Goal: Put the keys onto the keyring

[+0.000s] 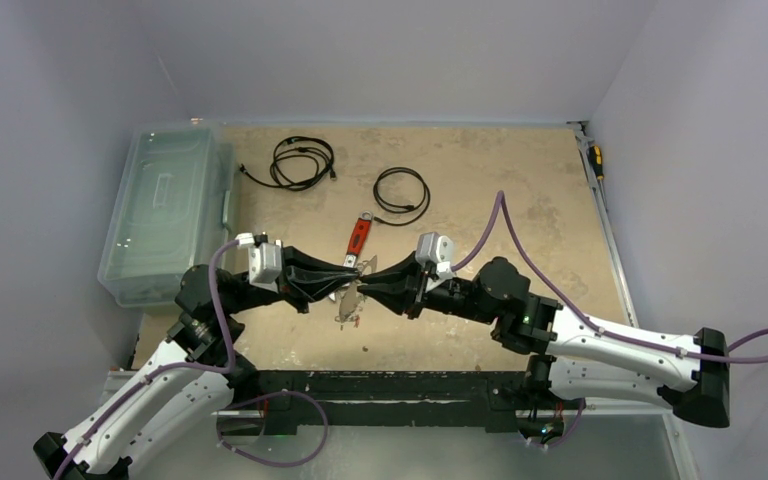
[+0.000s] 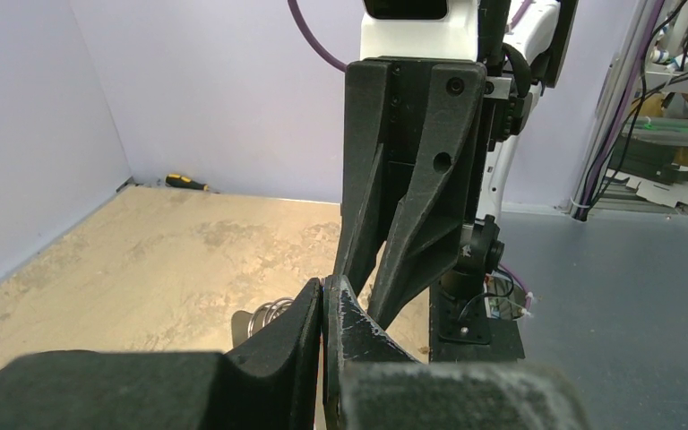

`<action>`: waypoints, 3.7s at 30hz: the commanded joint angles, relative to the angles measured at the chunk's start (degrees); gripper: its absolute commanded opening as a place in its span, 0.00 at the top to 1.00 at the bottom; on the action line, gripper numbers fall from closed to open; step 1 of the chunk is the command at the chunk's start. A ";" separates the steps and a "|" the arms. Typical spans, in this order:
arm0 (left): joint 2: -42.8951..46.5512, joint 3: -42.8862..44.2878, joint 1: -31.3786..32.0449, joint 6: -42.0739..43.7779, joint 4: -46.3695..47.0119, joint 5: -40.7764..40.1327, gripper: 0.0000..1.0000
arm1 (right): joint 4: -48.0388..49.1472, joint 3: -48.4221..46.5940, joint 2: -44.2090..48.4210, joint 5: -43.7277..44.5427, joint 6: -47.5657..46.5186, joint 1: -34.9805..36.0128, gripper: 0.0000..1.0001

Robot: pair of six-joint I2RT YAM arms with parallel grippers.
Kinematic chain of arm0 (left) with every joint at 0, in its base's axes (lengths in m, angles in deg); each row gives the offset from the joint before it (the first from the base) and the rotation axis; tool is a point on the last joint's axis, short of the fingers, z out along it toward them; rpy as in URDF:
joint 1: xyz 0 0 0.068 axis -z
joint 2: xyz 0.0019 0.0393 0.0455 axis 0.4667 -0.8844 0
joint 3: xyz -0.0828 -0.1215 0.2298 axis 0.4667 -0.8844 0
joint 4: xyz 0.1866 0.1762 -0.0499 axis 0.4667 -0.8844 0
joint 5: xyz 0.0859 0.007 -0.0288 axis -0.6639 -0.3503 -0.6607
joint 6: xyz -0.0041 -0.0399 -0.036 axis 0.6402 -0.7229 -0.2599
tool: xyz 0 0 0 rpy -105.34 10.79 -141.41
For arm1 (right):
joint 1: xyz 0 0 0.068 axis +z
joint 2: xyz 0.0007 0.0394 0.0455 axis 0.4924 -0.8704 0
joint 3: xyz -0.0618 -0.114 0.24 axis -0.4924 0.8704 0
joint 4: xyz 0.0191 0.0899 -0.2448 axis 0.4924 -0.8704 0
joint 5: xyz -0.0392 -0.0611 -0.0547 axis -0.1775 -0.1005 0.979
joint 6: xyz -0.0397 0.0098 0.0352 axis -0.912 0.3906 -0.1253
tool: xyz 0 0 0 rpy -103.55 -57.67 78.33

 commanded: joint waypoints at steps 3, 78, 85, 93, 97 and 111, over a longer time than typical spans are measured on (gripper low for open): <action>0.76 0.30 -0.30 0.04 3.74 0.33 1.00 | 3.80 -0.76 -0.38 0.13 -0.30 0.13 0.78; 2.45 -0.45 -0.30 -0.33 5.11 1.18 1.00 | 1.52 -1.61 2.15 -1.24 -3.32 -0.40 0.68; 2.35 -0.36 -0.31 -0.20 4.96 1.03 1.00 | -2.16 -0.66 6.50 -0.40 -6.73 -0.40 0.65; 2.26 -0.41 -0.32 -0.39 5.22 1.38 1.00 | -0.26 -1.32 4.64 -1.32 -6.72 -0.40 0.65; 2.34 -0.45 -0.30 -0.42 5.23 1.47 1.00 | 1.70 -2.05 2.13 -2.46 -6.67 -0.40 0.66; 2.61 -0.32 -0.34 -0.14 4.88 1.21 1.00 | 5.30 -2.53 0.75 -2.05 -6.54 -0.40 0.70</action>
